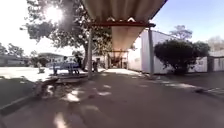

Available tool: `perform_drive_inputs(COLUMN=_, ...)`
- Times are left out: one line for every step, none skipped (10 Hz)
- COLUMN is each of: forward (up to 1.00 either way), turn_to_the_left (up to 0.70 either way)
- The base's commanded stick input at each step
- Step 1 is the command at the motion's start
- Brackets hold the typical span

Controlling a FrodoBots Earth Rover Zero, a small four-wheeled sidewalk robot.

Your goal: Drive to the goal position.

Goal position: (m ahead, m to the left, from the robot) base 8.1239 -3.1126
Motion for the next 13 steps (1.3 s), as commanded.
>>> perform_drive_inputs(forward=0.70, turn_to_the_left=0.00)
perform_drive_inputs(forward=0.70, turn_to_the_left=0.00)
perform_drive_inputs(forward=0.70, turn_to_the_left=0.00)
perform_drive_inputs(forward=0.70, turn_to_the_left=0.00)
perform_drive_inputs(forward=0.70, turn_to_the_left=0.00)
perform_drive_inputs(forward=0.70, turn_to_the_left=0.00)
perform_drive_inputs(forward=0.70, turn_to_the_left=0.00)
perform_drive_inputs(forward=0.70, turn_to_the_left=0.00)
perform_drive_inputs(forward=0.70, turn_to_the_left=0.00)
perform_drive_inputs(forward=0.70, turn_to_the_left=0.00)
perform_drive_inputs(forward=0.70, turn_to_the_left=0.00)
perform_drive_inputs(forward=0.70, turn_to_the_left=0.00)
perform_drive_inputs(forward=0.70, turn_to_the_left=0.00)
